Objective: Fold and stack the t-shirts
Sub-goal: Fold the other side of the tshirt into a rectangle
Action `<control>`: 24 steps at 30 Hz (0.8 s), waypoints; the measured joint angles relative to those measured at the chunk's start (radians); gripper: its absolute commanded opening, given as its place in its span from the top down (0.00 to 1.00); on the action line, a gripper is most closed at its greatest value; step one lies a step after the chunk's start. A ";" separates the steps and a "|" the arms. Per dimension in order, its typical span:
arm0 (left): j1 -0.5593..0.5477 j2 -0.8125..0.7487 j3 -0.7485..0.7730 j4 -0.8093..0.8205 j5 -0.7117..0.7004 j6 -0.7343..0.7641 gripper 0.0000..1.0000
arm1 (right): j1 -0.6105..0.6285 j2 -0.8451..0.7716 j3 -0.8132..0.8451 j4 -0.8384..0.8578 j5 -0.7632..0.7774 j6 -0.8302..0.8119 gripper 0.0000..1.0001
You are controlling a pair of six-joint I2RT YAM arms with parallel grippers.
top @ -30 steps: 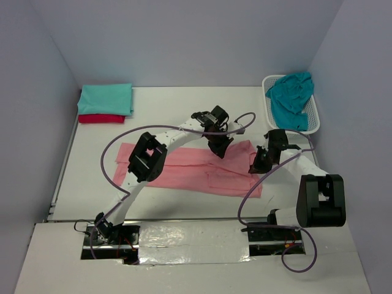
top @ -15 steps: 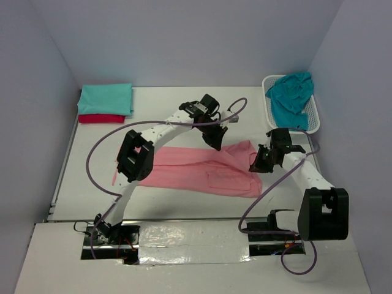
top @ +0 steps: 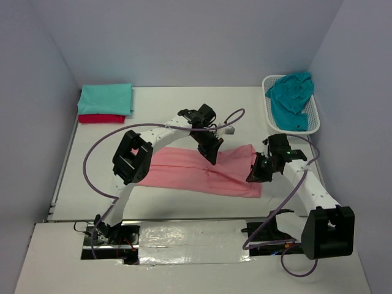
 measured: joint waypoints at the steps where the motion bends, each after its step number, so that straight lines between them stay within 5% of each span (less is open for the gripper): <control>1: 0.000 0.000 0.000 0.002 0.002 -0.001 1.00 | 0.002 -0.002 0.000 -0.004 -0.003 0.000 1.00; 24: 0.047 -0.085 -0.233 0.452 -0.268 -0.350 1.00 | -0.004 0.585 0.353 0.263 0.177 -0.073 1.00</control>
